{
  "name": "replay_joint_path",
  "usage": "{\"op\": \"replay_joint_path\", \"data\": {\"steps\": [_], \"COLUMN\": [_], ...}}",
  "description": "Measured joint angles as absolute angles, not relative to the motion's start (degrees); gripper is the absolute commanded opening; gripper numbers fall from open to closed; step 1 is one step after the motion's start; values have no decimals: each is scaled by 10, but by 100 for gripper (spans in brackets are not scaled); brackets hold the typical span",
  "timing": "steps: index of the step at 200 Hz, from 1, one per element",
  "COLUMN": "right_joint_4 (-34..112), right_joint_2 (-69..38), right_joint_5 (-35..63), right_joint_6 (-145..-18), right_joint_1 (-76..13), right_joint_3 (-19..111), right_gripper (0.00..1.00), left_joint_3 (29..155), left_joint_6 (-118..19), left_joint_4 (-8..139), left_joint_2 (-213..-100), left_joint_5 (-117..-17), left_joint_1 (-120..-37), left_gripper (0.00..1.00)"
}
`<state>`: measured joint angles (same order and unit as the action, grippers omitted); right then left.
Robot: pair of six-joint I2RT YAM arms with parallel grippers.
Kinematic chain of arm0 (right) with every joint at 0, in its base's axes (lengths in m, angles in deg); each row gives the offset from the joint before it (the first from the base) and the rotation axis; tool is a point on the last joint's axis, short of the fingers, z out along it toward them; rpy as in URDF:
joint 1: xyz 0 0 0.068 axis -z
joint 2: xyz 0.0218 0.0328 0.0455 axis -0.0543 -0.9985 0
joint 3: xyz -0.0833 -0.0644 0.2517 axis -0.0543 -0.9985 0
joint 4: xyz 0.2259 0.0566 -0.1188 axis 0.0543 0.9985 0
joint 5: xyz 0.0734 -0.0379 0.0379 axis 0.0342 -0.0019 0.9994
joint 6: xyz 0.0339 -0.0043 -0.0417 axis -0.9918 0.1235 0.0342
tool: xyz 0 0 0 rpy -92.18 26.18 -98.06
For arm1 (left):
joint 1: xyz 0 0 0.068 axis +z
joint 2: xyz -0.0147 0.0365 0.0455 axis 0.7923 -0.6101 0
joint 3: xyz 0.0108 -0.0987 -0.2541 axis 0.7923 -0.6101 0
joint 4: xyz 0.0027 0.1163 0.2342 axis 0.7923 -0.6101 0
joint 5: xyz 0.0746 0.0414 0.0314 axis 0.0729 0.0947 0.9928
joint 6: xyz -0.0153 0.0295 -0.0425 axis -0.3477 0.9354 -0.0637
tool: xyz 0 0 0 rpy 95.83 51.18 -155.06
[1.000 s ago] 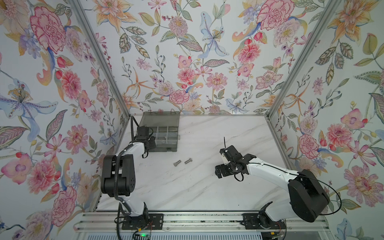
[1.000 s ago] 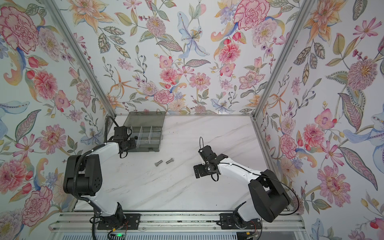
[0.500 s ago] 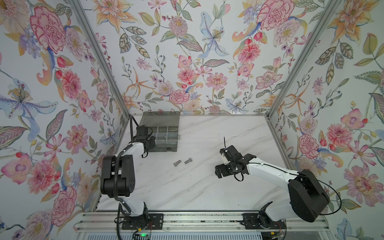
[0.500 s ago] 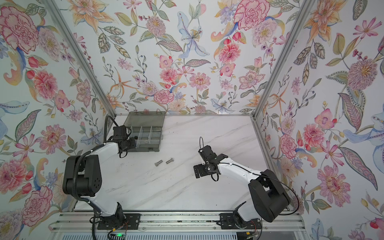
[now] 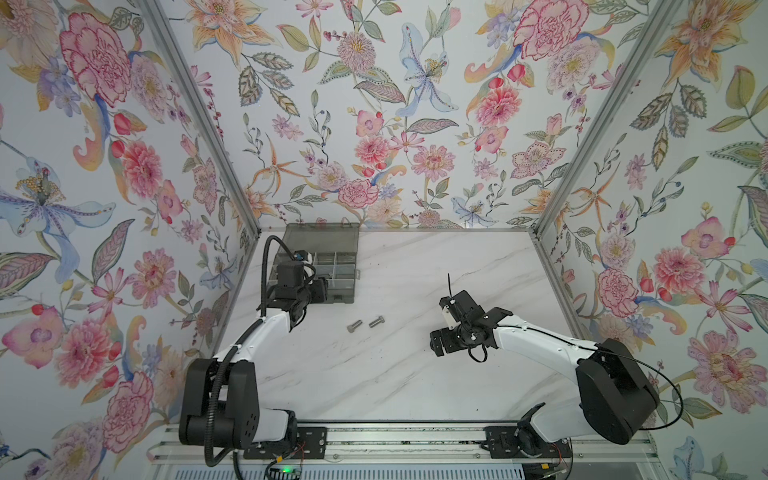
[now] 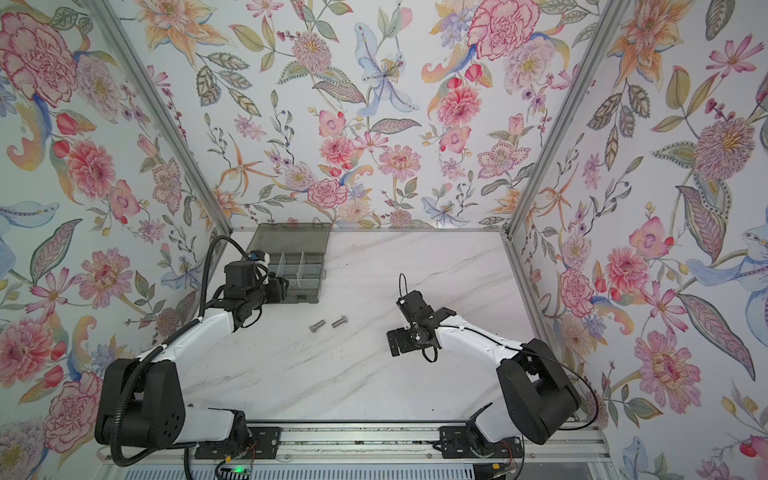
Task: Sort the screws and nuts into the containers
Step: 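Move the left gripper back over a silver hex bolt on the table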
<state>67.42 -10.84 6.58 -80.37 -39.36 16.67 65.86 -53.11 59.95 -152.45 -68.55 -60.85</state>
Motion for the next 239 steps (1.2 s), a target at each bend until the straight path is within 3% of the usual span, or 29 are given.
{"op": "replay_joint_path", "data": {"steps": [33,97,239], "right_joint_4": [676,671,591], "right_joint_2": [-108,-63,-18], "right_joint_5": [75,123,251], "right_joint_6": [-804,-804,-820], "right_joint_1": [-394,-394,-394], "right_joint_3": [173,194,199], "right_gripper": [99,99,99], "left_joint_3": [591,477,497], "left_joint_6": [-532,-558,-555], "left_joint_4": [629,666,706], "left_joint_2": [-1489,-1462,-1555], "left_joint_5": [-685,-676,-649], "left_joint_1": [-682,-750,-775], "left_gripper": [68,70,77]}}
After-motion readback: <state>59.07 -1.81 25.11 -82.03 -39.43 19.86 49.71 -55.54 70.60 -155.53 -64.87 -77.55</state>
